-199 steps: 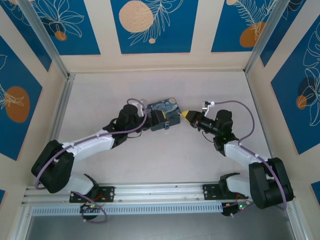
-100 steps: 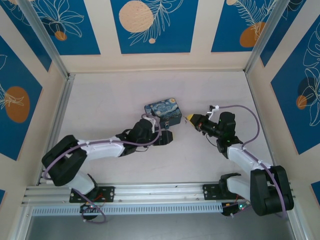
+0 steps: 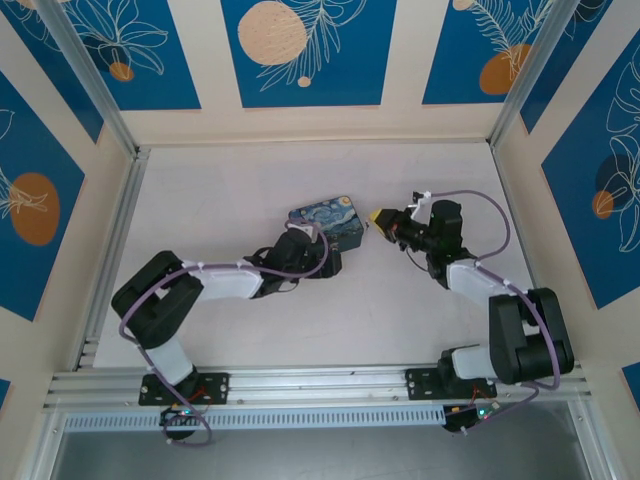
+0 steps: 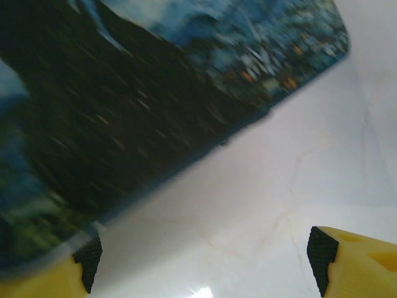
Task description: Unlock the padlock with the key
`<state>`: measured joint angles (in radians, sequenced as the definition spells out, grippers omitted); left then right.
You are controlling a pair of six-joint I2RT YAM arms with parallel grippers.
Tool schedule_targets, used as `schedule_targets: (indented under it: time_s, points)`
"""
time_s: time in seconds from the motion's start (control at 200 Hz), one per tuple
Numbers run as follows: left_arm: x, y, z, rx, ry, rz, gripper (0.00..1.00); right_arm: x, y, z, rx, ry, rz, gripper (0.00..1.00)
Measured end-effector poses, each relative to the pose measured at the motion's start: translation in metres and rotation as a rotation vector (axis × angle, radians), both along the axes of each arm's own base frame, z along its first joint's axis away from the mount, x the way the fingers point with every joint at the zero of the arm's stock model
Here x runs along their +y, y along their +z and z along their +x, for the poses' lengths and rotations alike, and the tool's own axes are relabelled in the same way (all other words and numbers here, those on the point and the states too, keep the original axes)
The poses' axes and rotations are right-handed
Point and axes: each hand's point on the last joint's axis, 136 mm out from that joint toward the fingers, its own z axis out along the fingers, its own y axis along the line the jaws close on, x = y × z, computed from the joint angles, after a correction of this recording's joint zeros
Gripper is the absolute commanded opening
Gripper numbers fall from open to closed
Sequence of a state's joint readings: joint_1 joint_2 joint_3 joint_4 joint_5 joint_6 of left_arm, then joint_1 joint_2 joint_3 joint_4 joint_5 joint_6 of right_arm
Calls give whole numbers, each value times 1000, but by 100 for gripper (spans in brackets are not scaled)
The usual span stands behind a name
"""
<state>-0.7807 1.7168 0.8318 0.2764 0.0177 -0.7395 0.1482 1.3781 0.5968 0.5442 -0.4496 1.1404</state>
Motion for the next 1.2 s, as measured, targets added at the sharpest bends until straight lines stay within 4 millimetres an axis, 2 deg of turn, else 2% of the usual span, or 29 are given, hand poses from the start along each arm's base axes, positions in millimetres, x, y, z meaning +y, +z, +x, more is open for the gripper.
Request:
schedule_targets:
  time_s: [0.185,0.275,0.45,0.655,0.875,1.2]
  points:
    - [12,5,37,-33,56,-11,87,7,-8,31,14,11,23,0]
    - [12,11,42,-53,43,-23,86,10,-16,40,33,17,35,0]
    - [3,13,36,-72,-27,-59,85,18,-24,49,40,28,53,0]
    - [0,-3,21,-70,-123,-39,84,25,-33,50,60,37,68,0]
    - [-2,-22,19,-106,-197,19,81,32,-35,51,59,51,73,0]
    - [-11,-27,28,-202,-239,119,80,37,-46,58,85,55,79,0]
